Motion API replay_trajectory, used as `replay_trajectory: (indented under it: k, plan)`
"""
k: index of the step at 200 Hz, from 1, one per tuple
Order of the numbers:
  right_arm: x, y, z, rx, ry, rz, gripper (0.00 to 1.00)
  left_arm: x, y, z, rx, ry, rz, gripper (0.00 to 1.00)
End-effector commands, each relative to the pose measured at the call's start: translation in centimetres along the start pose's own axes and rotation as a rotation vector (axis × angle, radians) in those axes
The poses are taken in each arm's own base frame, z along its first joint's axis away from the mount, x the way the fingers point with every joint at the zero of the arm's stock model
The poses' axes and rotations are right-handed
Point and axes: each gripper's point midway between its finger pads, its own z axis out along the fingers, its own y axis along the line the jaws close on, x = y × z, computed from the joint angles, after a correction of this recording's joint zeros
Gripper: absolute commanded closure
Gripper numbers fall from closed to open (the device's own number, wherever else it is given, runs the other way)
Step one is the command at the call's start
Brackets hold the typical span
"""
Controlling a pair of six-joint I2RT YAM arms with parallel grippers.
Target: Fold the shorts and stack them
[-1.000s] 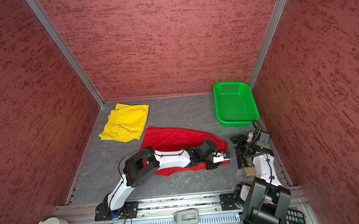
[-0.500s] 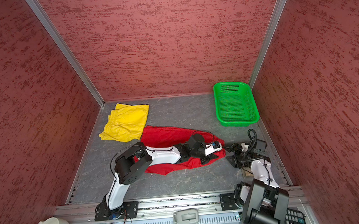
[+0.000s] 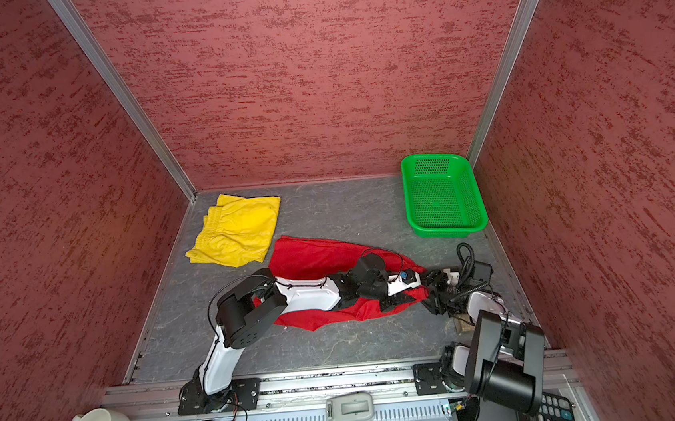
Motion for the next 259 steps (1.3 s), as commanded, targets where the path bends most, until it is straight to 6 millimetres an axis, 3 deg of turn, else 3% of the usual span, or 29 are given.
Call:
replay_trajectory:
  k: [1, 21, 57, 93, 132, 178, 209, 259]
  plan:
    - [-0.1, 1.7, 0.4, -0.058, 0.020, -0.065, 0.45, -3.3, -0.4, -1.1, 0.004, -0.071, 0.043, 0.61]
    - [-0.3, 2.0, 0.2, -0.039, 0.007, -0.090, 0.65, -4.0, -0.1, -1.8, -0.017, -0.077, 0.012, 0.48]
    - [-0.5, 2.3, -1.0, 0.064, -0.051, -0.141, 1.00, -5.2, 1.8, -6.0, -0.120, -0.112, -0.117, 0.45]
    - [-0.8, 5.0, -3.9, 0.196, -0.142, -0.234, 1.00, -3.6, 4.5, -11.6, -0.257, -0.089, -0.349, 0.43]
    - [-0.7, 9.7, -6.7, 0.311, -0.226, -0.346, 1.00, 1.5, 8.3, -18.6, -0.441, -0.010, -0.697, 0.43]
    - [-0.2, 14.9, -7.1, 0.416, -0.269, -0.464, 1.00, 8.7, 11.3, -26.3, -0.657, 0.051, -1.092, 0.43]
    - [0.4, 18.3, -6.4, 0.447, -0.293, -0.531, 1.00, 13.3, 11.0, -28.5, -0.721, 0.096, -1.232, 0.43]
    - [2.4, 21.8, -1.6, 0.528, -0.265, -0.645, 1.00, 18.2, 9.4, -28.0, -0.743, 0.199, -1.305, 0.53]
